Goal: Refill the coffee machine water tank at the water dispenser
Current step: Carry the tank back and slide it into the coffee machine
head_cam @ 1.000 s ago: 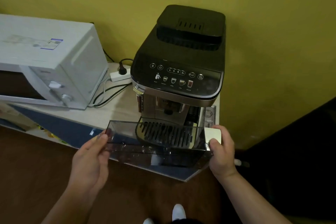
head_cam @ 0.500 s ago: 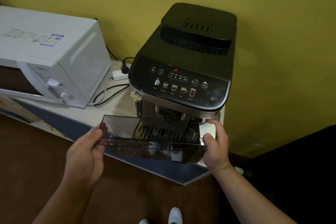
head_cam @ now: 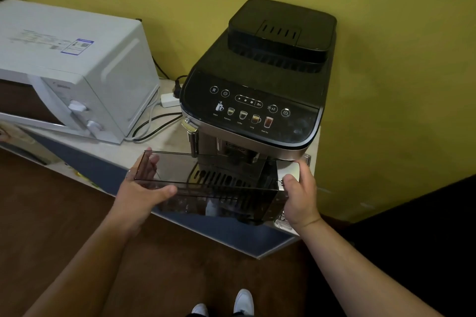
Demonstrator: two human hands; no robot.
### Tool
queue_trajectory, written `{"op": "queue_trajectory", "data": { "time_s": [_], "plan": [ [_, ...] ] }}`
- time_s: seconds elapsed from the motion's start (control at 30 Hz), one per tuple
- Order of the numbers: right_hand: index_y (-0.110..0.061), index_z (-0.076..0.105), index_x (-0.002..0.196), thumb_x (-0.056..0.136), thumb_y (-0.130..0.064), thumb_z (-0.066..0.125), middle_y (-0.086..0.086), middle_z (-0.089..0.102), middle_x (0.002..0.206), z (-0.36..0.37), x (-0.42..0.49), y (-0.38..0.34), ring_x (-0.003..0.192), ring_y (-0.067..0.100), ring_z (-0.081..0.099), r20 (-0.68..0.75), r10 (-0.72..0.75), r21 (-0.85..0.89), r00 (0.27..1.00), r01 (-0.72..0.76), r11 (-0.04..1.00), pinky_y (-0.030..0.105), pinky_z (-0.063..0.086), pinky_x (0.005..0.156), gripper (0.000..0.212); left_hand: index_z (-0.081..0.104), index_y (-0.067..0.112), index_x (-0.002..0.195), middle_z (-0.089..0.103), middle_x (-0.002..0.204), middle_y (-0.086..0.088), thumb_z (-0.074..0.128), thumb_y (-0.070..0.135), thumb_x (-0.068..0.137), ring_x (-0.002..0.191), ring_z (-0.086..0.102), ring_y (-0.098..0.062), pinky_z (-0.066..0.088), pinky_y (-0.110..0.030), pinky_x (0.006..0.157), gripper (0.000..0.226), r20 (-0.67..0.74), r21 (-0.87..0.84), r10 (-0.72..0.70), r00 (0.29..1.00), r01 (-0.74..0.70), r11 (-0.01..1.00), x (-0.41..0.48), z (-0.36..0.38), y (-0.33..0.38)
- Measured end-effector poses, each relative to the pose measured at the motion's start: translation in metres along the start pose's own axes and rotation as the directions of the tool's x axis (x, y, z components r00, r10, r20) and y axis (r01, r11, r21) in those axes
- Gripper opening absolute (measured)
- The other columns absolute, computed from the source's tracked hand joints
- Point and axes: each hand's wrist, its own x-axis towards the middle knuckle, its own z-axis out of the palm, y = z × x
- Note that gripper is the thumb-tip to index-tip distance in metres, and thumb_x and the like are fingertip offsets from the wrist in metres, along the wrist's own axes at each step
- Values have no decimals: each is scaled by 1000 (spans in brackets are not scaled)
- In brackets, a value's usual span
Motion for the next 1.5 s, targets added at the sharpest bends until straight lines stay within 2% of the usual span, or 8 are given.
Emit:
{"op": "queue_trajectory", "data": {
  "time_s": [0.17,0.3,0.47,0.6,0.83,0.97,1.2,1.5],
  "plan": [
    [-26,55,109,85,-15,45,-15,67,95,-10,-2,-1,90,-3,61,145,22,-9,989,-21,1000,10,46,75,28,55,24,130,62,126,5,68,-21,73,126,56,-11,47,-46,105,73,-2,58,31,1000,-30,998,3,-6,-1],
    [-17,50,130,83,-46,48,2,61,124,-37,-3,21,117,16,55,148,114,-179,982,-86,980,33,47,96,55,57,32,118,62,124,3,67,-20,74,122,57,-10,48,-42,101,69,-2,52,44,999,-44,998,3,-5,0],
    [-18,60,103,92,-24,58,-1,62,96,-73,16,53,103,28,60,-225,382,-205,896,-427,881,34,46,81,12,56,27,124,61,124,6,66,-19,76,120,57,-12,52,-39,94,67,7,59,54,999,-54,997,1,-4,0],
    [-5,56,119,89,-24,62,12,64,111,-85,32,91,96,26,58,-295,548,-423,782,-622,659,31,45,79,36,57,34,115,59,131,0,65,-20,76,120,57,-11,51,-40,96,67,-2,55,63,998,-63,996,2,-4,0],
    [-17,59,100,85,-29,65,1,65,91,-66,36,111,79,21,61,-203,521,-597,829,-527,605,26,45,65,20,57,27,120,59,133,-1,64,-21,77,125,56,-15,48,-44,102,65,22,103,82,996,-84,991,6,-5,-3],
    [-18,62,93,84,-30,64,-3,61,82,-58,36,110,75,18,59,-215,520,-639,827,-522,566,25,43,63,15,57,34,111,61,125,6,63,-22,75,123,56,-12,56,-31,93,67,28,80,83,996,-85,993,6,-4,-3],
    [-12,64,72,79,-22,68,4,67,71,-59,41,109,63,18,63,-298,597,-602,745,-632,488,21,45,46,13,59,37,111,59,134,-1,67,-20,74,132,52,-19,41,-52,109,69,35,91,83,996,-86,992,5,-8,-5],
    [-5,63,67,82,-19,65,10,62,64,-101,26,77,58,25,56,-471,548,-479,691,-722,499,29,44,51,21,63,40,107,60,134,0,80,7,56,132,52,-19,43,-59,106,63,123,172,102,987,-123,977,9,-17,1]
  ]
}}
